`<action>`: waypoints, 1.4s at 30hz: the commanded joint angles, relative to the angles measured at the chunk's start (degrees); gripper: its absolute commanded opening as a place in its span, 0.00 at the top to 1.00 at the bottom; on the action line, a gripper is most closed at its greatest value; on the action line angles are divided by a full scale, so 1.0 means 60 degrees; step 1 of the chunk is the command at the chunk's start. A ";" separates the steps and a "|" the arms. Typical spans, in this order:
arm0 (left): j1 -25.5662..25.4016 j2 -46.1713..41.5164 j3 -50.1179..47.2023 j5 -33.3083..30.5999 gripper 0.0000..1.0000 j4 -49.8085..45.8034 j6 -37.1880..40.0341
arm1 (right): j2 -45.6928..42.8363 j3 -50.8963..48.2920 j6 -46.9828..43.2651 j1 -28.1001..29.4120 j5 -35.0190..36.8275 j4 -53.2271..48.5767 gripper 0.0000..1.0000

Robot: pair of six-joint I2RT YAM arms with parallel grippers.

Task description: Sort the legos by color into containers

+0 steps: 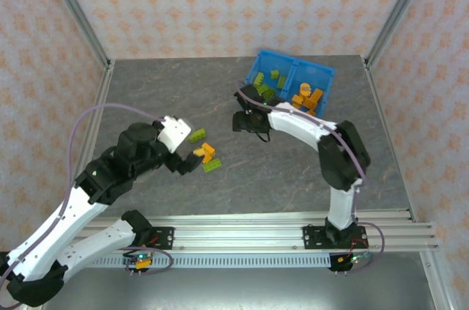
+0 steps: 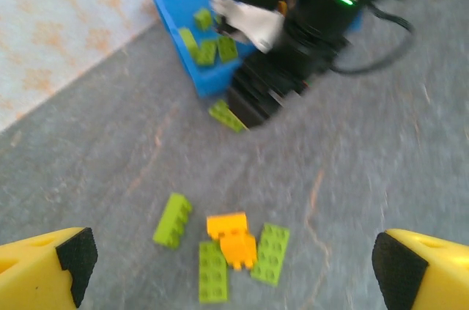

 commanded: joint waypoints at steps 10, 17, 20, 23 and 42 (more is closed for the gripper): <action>-0.0034 -0.0309 -0.1517 0.1285 0.00 -0.0043 0.1350 | 0.2529 0.2437 -0.0643 -0.0238 0.1066 -0.0348 0.30; -0.0027 -0.0265 -0.1620 0.1540 0.00 0.0096 0.1582 | 0.2861 0.1956 -0.0244 -0.0318 0.0228 0.0230 0.46; -0.0027 -0.0232 -0.1609 0.1461 0.00 0.0051 0.1628 | 0.3002 0.1928 -0.0111 -0.0319 0.0120 0.0293 0.56; -0.0027 -0.0192 -0.1612 0.1446 0.00 -0.0001 0.1638 | 0.3061 0.1911 -0.0020 -0.0318 0.0126 0.0274 0.62; 0.0111 -0.0685 -0.1726 0.1082 0.00 0.0408 0.1605 | -0.1053 -0.0777 0.0088 0.0355 0.0390 0.0854 0.70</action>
